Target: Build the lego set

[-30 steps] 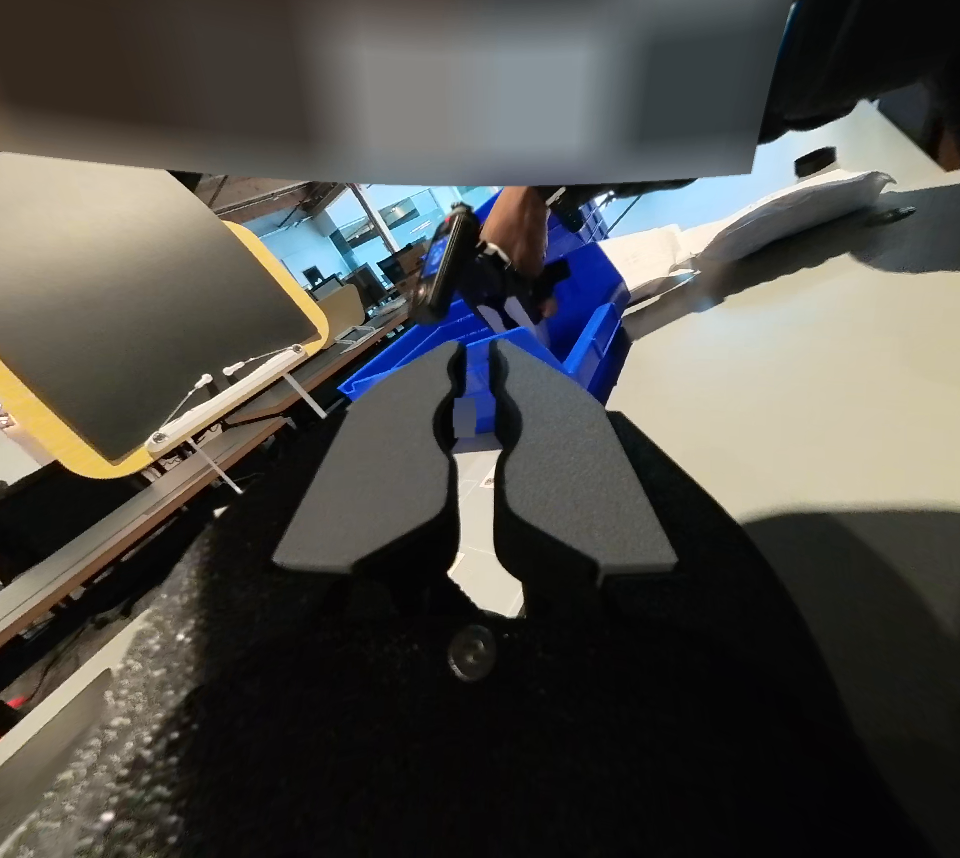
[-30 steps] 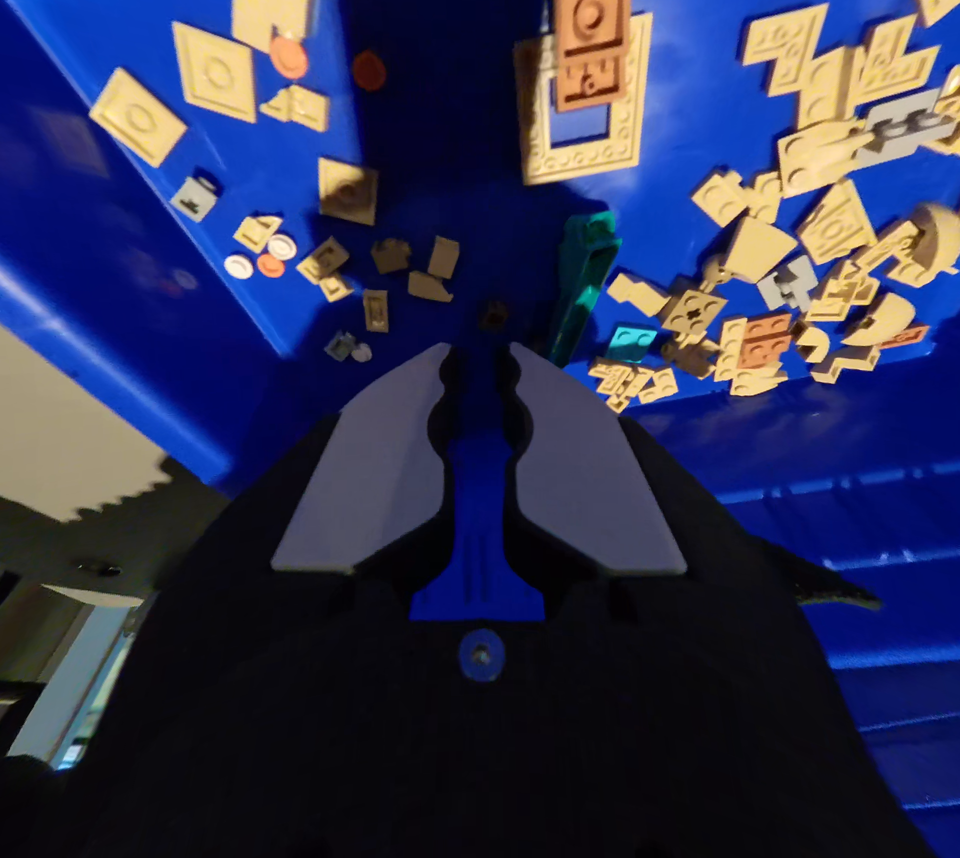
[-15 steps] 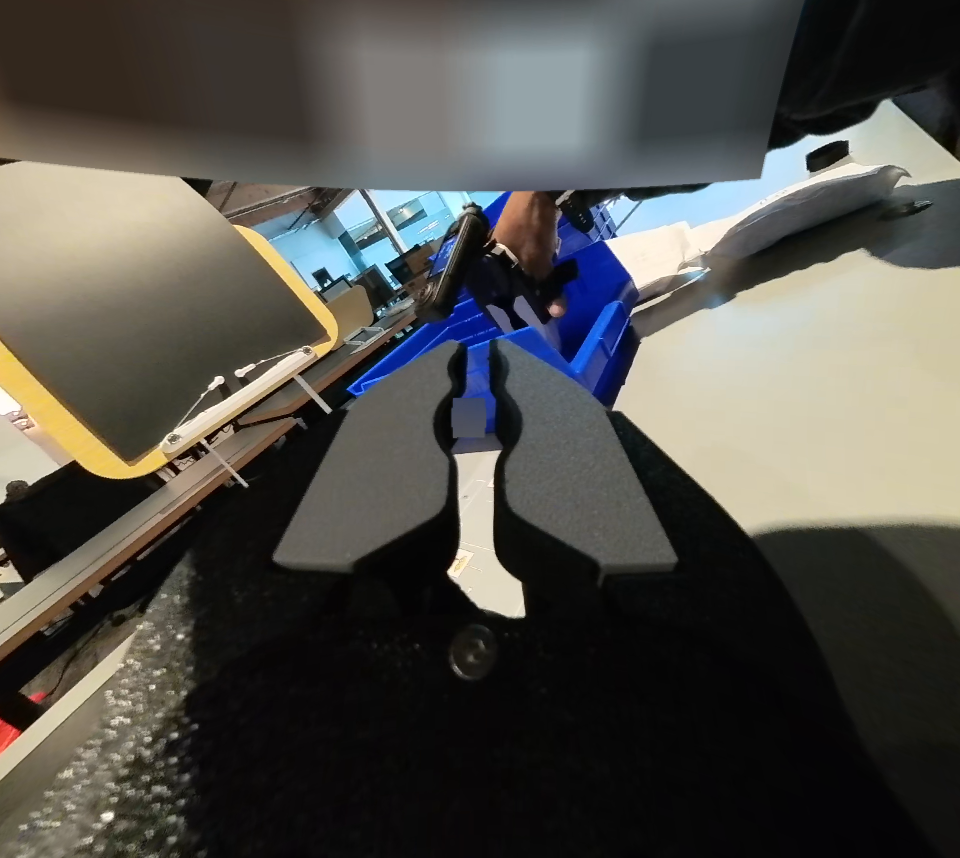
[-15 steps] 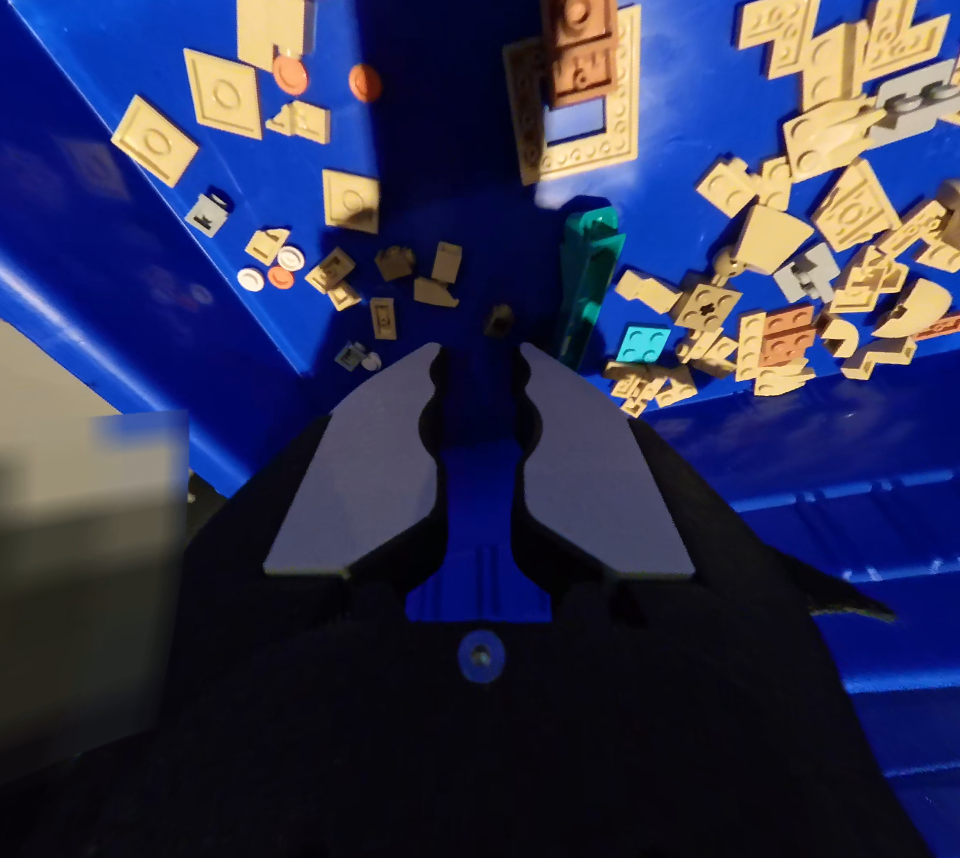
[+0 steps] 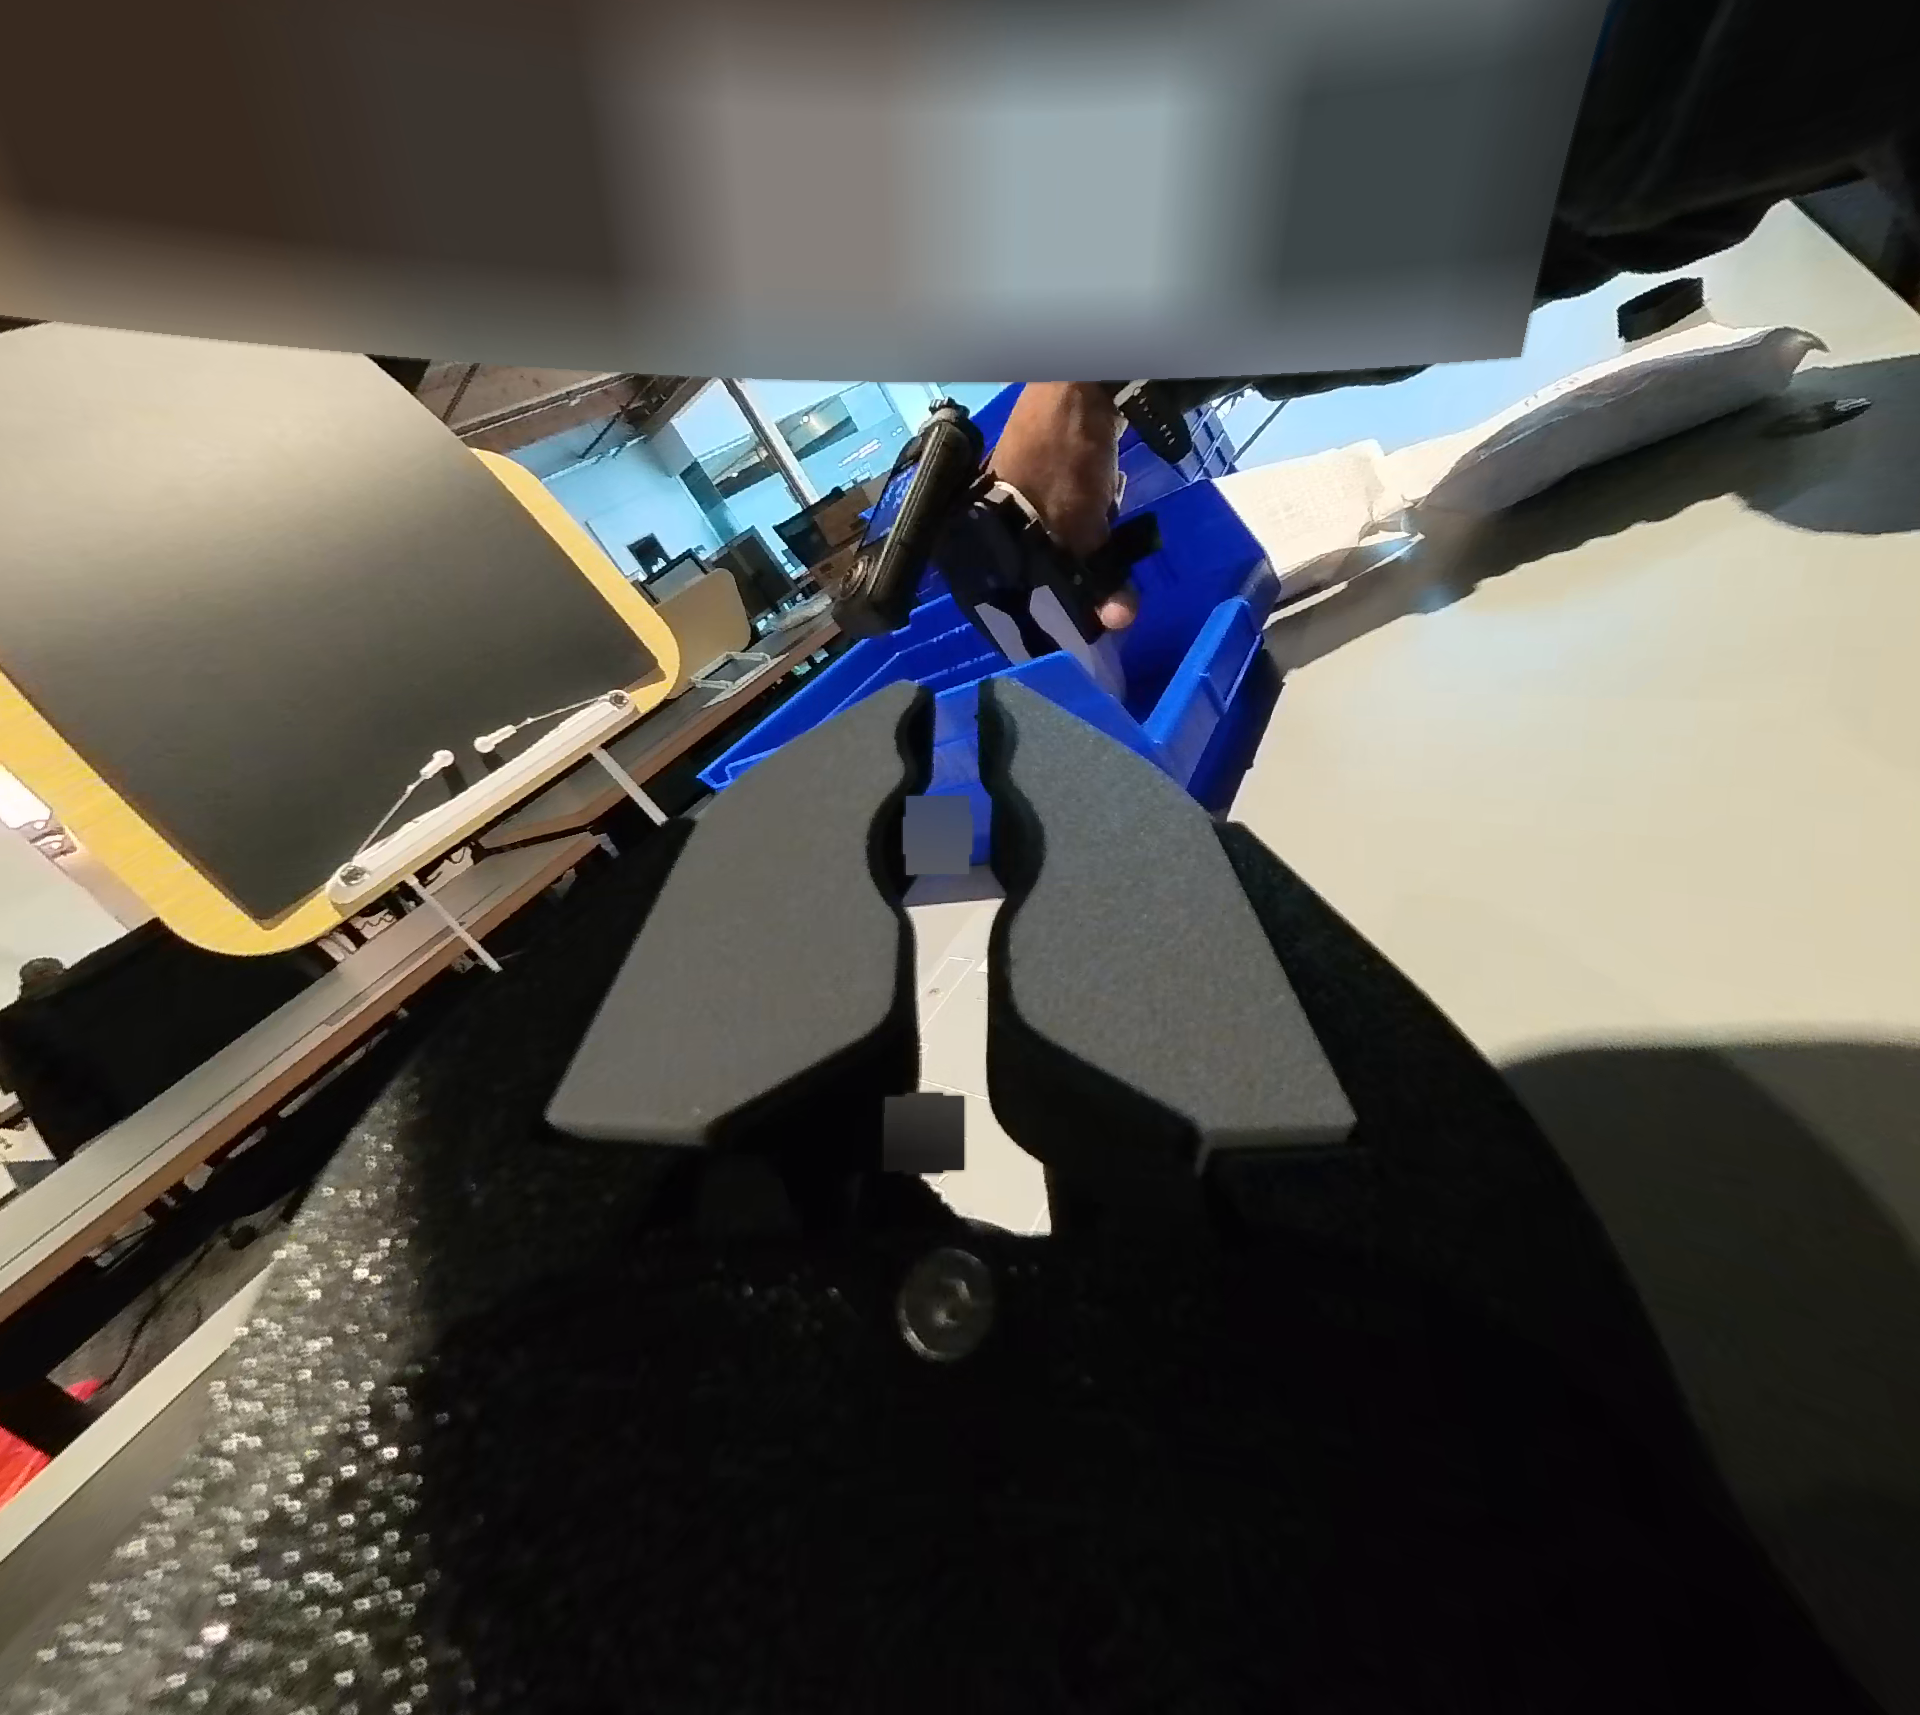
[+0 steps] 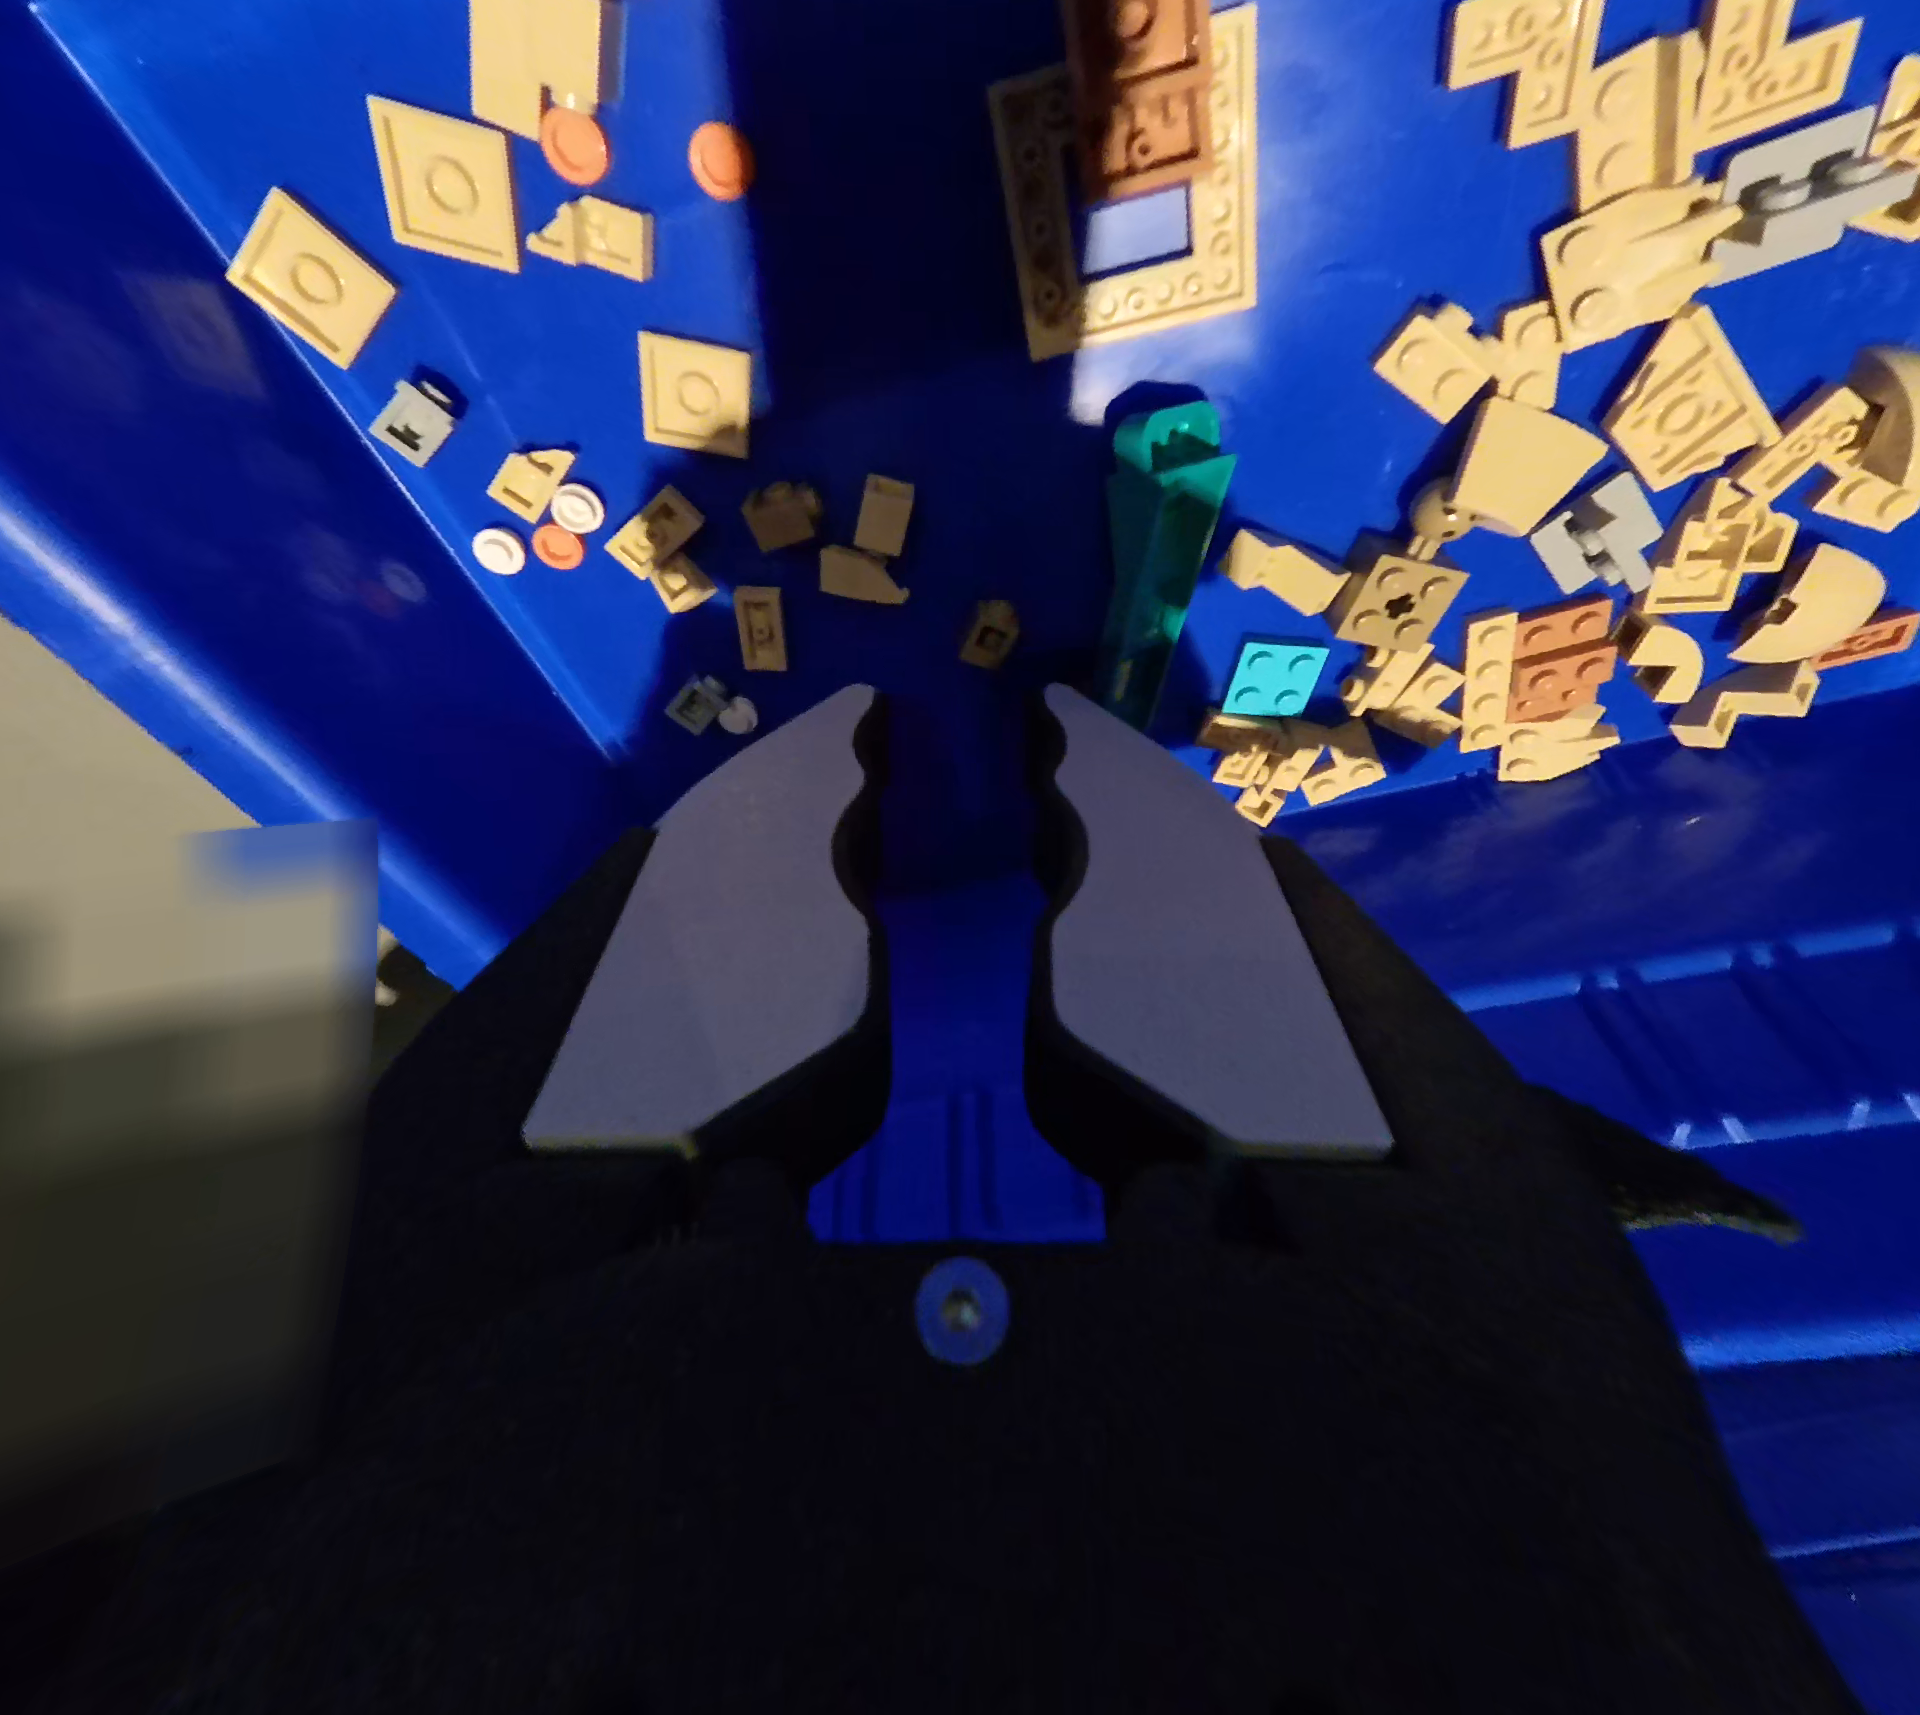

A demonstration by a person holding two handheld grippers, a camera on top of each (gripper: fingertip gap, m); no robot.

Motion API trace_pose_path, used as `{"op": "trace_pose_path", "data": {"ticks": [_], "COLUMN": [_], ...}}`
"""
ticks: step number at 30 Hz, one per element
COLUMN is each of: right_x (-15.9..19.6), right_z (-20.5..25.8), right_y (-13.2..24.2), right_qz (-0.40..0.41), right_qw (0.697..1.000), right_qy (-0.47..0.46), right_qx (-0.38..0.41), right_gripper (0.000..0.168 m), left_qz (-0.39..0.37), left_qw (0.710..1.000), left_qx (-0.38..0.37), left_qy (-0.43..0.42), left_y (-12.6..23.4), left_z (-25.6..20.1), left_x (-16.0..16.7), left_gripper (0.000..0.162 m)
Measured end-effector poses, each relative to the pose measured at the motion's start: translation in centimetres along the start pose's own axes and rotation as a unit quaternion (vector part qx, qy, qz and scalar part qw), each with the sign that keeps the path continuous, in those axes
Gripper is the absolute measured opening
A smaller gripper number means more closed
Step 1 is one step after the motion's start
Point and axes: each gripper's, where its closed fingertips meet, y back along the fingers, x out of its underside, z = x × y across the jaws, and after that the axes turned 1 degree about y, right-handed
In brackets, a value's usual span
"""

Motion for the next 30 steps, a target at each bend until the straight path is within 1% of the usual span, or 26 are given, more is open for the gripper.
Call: {"op": "trace_pose_path", "data": {"ticks": [6, 13, 30], "right_x": [-0.2, -0.1, -0.3], "right_z": [0.3, 0.0, -0.3], "right_y": [0.6, -0.2, -0.9], "right_qz": [-0.021, 0.005, 0.029], "right_qw": [0.999, 1.000, 0.999], "right_qy": [0.003, -0.003, -0.020], "right_qx": [-0.023, -0.022, -0.033], "right_gripper": [0.023, 0.022, 0.022], "left_qz": [-0.002, -0.002, -0.005], "left_qw": [1.000, 1.000, 1.000], "left_qx": [-0.001, 0.000, -0.002], "left_qy": [-0.001, -0.004, -0.008], "left_y": [0.1, 0.1, 0.2], "left_z": [0.0, 0.0, 0.1], "left_x": [-0.2, -0.2, -0.5], "left_gripper": [0.007, 0.007, 0.007]}}
